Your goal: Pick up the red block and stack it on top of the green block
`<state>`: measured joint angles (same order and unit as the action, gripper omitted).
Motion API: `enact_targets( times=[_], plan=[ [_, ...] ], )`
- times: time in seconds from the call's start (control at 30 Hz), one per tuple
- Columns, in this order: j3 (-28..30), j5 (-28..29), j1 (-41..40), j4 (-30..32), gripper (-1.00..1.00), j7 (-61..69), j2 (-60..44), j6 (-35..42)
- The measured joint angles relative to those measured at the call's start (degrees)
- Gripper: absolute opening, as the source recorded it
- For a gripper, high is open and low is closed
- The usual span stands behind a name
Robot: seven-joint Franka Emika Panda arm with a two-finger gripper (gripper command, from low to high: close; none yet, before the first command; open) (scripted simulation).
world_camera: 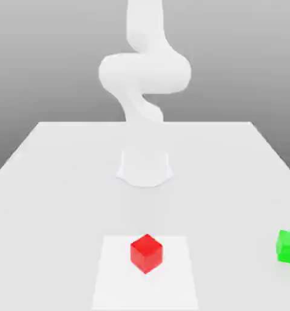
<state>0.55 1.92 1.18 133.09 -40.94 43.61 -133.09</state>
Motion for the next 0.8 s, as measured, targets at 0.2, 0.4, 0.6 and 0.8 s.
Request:
enact_targets(
  times=[0.2, 0.4, 0.6, 0.8],
  plan=[
    [1.88, 4.29, 2.79, 3.16, 0.0, 12.3, -5.47, -3.08],
    [4.67, 7.97, 5.7, 6.2, 0.0, 24.63, -10.75, -5.95],
    [8.21, 10.97, 8.78, 9.22, 0.0, 37.48, -15.95, -8.81],
    [11.68, 12.58, 11.41, 12.28, 0.0, 51.32, -21.15, -11.83]
  ],
)
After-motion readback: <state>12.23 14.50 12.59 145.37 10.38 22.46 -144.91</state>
